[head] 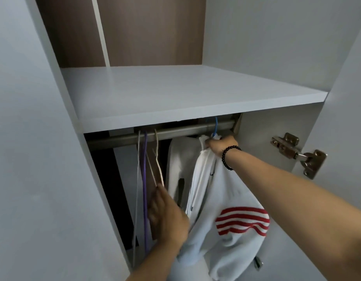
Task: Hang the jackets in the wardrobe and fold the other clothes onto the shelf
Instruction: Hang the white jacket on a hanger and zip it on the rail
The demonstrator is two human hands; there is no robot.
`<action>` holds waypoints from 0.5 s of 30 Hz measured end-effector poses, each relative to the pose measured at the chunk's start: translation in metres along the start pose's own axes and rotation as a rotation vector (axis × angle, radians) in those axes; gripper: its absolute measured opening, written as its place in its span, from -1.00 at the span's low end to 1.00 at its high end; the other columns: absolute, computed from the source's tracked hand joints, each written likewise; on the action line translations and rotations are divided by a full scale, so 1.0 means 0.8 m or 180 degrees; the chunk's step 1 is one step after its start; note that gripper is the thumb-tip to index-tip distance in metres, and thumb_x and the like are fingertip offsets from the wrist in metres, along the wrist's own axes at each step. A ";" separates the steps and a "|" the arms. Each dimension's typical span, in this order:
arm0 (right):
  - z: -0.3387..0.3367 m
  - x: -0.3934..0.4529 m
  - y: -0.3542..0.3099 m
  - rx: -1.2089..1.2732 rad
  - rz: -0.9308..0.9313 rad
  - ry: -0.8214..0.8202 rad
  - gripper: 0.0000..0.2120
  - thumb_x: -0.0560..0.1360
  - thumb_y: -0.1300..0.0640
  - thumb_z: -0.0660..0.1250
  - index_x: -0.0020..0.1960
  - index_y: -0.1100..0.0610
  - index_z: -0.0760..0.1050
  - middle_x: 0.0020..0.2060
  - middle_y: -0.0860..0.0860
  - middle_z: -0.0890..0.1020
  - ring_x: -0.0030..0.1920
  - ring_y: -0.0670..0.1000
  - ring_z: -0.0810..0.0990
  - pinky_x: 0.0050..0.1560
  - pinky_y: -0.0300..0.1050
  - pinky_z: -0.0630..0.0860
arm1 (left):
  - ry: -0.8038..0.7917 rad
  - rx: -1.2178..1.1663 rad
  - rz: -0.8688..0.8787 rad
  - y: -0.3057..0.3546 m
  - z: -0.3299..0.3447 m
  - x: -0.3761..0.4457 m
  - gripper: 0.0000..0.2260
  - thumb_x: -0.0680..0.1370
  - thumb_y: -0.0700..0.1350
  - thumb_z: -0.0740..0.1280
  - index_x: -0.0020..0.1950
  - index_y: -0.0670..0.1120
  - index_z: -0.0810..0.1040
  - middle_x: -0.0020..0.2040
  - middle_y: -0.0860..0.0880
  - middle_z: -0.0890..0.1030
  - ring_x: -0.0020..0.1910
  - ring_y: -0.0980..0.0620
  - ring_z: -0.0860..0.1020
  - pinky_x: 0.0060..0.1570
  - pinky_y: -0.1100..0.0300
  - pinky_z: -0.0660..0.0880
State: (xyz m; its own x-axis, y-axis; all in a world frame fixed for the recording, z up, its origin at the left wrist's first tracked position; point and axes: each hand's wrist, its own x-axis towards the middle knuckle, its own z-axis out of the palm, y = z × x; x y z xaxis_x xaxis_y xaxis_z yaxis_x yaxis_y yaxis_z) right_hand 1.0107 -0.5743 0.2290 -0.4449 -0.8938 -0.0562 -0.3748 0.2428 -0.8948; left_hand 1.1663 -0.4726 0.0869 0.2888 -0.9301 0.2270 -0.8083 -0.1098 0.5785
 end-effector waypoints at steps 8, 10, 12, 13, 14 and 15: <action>0.008 0.025 0.007 -0.0238 -0.0040 -0.0067 -0.74 0.34 -0.06 0.42 -0.12 0.05 0.43 -0.33 -0.08 0.45 -0.35 -0.08 0.46 -0.41 -0.29 0.33 | -0.0351 0.0860 0.1501 0.023 0.025 -0.027 0.01 0.23 -0.21 0.48 0.56 -0.23 -0.01 0.56 -0.29 0.04 0.55 -0.23 -0.03 0.40 -0.23 -0.01; 0.012 0.026 0.017 -0.0481 -0.0069 -0.0128 -0.73 0.32 -0.05 0.44 -0.25 0.07 0.40 -0.36 -0.10 0.43 -0.37 -0.09 0.44 -0.40 -0.30 0.34 | -0.0478 0.0890 0.1711 0.029 0.024 -0.019 0.00 0.25 -0.16 0.52 0.55 -0.25 0.02 0.55 -0.26 0.13 0.54 -0.18 0.06 0.44 -0.15 0.06; 0.018 0.028 0.030 -0.0729 -0.0098 -0.0186 -0.75 0.31 -0.05 0.43 -0.29 0.08 0.44 -0.33 -0.05 0.51 -0.34 -0.05 0.50 -0.40 -0.30 0.36 | -0.0680 0.0565 0.1734 0.030 0.032 -0.004 -0.06 0.45 -0.18 0.36 0.53 -0.18 -0.31 0.59 -0.16 -0.15 0.57 -0.08 -0.10 0.50 0.05 -0.11; 0.020 0.029 0.035 -0.0816 -0.0118 -0.0180 -0.74 0.32 -0.07 0.42 -0.25 0.10 0.47 -0.29 -0.01 0.54 -0.30 0.00 0.53 -0.38 -0.27 0.38 | -0.0858 0.0340 0.1608 0.033 0.033 0.005 -0.10 0.51 -0.20 0.31 0.53 -0.14 -0.36 0.59 -0.10 -0.19 0.57 -0.05 -0.04 0.50 0.14 -0.01; 0.020 0.029 0.038 -0.0865 -0.0147 -0.0158 -0.71 0.32 -0.10 0.41 -0.23 0.12 0.48 -0.26 0.02 0.55 -0.28 0.03 0.54 -0.38 -0.25 0.38 | -0.0950 0.0128 0.1480 0.037 0.035 0.013 -0.14 0.54 -0.19 0.29 0.55 -0.11 -0.34 0.59 -0.06 -0.19 0.55 -0.03 0.08 0.43 0.20 0.16; 0.019 0.030 0.040 -0.0899 -0.0185 -0.0147 -0.69 0.32 -0.12 0.41 -0.24 0.12 0.47 -0.28 0.02 0.55 -0.29 0.02 0.53 -0.41 -0.25 0.36 | -0.1013 -0.0081 0.1324 0.041 0.037 0.020 -0.17 0.57 -0.17 0.27 0.56 -0.10 -0.31 0.60 -0.03 -0.16 0.52 -0.02 0.19 0.32 0.24 0.30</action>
State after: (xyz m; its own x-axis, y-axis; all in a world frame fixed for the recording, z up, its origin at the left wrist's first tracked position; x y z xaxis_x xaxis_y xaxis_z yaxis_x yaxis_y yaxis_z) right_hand 1.0001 -0.5934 0.1923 -0.3811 -0.9239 -0.0344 -0.6130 0.2803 -0.7387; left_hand 1.1290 -0.5019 0.0864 -0.2273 -0.9542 0.1946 -0.8076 0.2964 0.5099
